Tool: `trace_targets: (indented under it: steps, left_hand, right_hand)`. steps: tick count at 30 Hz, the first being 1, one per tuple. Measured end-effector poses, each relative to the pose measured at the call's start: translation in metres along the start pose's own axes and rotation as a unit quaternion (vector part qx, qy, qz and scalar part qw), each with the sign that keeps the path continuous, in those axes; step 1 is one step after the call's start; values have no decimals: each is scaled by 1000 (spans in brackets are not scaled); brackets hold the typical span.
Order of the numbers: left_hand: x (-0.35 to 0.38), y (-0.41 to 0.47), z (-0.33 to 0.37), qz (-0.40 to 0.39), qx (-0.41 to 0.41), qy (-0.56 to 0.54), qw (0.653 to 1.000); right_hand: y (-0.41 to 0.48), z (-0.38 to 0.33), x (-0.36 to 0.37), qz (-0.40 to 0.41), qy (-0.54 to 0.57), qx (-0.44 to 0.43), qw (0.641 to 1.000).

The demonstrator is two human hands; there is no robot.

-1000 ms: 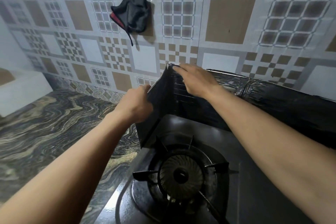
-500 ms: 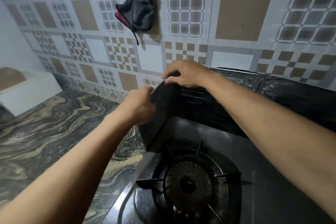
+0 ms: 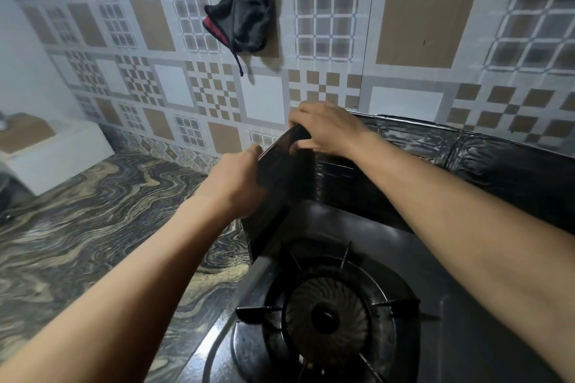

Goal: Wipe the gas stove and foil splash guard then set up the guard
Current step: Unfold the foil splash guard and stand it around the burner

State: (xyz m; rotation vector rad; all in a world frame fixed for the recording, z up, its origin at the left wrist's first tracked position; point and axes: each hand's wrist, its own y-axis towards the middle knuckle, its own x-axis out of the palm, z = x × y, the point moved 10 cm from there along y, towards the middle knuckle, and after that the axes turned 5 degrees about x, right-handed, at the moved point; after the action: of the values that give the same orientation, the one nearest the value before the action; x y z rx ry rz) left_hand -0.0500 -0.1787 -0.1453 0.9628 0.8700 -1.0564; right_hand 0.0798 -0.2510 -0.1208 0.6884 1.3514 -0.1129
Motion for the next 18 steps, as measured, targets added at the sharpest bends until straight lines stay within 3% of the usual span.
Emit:
trace_targets:
  steps: [5, 14, 16, 18]
  left_hand:
    - [-1, -6, -1, 8, -6, 24, 1000]
    - [1, -8, -6, 12, -20, 0, 1000]
    - [2, -7, -3, -2, -19, 5, 1000]
    - [1, -7, -4, -18, -19, 13, 1000]
  right_hand:
    - [5, -9, 4, 49, -98, -22, 994]
    - [13, 1, 12, 20, -130, 21, 991]
    - [14, 3, 16, -1, -109, 29, 994]
    - [13, 7, 17, -44, -21, 38, 998]
